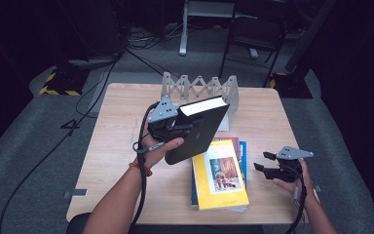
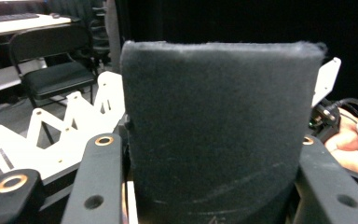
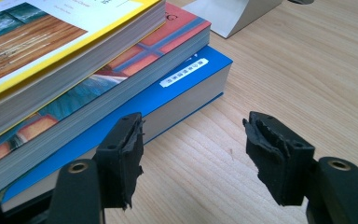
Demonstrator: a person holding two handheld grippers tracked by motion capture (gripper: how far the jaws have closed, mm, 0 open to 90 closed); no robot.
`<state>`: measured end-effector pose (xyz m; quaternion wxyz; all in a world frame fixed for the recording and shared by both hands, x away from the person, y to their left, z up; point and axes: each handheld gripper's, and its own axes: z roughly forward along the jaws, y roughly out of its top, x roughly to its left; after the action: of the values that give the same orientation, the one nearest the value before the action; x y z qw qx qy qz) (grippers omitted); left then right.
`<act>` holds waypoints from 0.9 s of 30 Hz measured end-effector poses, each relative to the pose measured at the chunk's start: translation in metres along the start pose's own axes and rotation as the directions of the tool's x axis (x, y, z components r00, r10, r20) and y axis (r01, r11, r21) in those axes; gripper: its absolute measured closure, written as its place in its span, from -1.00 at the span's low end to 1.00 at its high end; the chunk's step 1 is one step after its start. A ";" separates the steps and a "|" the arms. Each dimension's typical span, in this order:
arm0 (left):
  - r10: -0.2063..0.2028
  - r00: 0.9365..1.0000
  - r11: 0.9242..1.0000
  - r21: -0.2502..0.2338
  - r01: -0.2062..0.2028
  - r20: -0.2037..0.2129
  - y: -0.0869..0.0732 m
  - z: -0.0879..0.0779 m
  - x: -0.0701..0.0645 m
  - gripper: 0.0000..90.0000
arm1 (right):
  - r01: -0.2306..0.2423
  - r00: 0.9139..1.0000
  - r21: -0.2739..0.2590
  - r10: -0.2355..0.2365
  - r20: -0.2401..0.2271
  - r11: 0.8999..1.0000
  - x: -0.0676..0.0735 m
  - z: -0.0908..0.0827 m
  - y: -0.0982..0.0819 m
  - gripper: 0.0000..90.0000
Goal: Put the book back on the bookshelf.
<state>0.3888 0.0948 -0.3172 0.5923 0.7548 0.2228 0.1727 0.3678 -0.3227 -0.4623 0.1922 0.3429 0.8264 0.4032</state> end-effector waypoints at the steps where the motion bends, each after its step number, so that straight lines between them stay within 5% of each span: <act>1: -0.005 1.000 1.000 -0.005 0.004 -0.011 0.001 -0.002 0.002 0.17 | -0.001 1.000 0.001 0.001 -0.001 1.000 0.000 0.000 0.000 -0.17; 9: -0.046 0.995 0.999 -0.018 0.044 -0.089 0.000 -0.012 0.019 0.17 | -0.016 0.998 -0.012 0.015 -0.055 1.000 -0.003 0.002 -0.003 -0.28; 14: -0.073 0.989 0.997 -0.021 0.071 -0.129 -0.003 -0.017 0.030 0.17 | -0.035 0.999 -0.009 0.035 -0.028 0.999 -0.009 0.003 -0.007 -0.39; 18: -0.092 0.981 0.996 -0.010 0.092 -0.173 -0.006 -0.018 0.041 0.17 | -0.065 0.998 -0.027 0.065 -0.011 0.998 -0.015 0.002 -0.010 -0.40; 27: -0.129 0.958 0.991 -0.010 0.130 -0.258 -0.011 -0.020 0.059 0.17 | -0.058 0.998 0.025 0.058 -0.007 0.998 -0.017 0.009 -0.015 -0.37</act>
<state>0.4258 0.1454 -0.3235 0.5656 0.7119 0.3474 0.2294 0.3788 -0.3367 -0.4793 0.1731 0.3677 0.8216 0.3997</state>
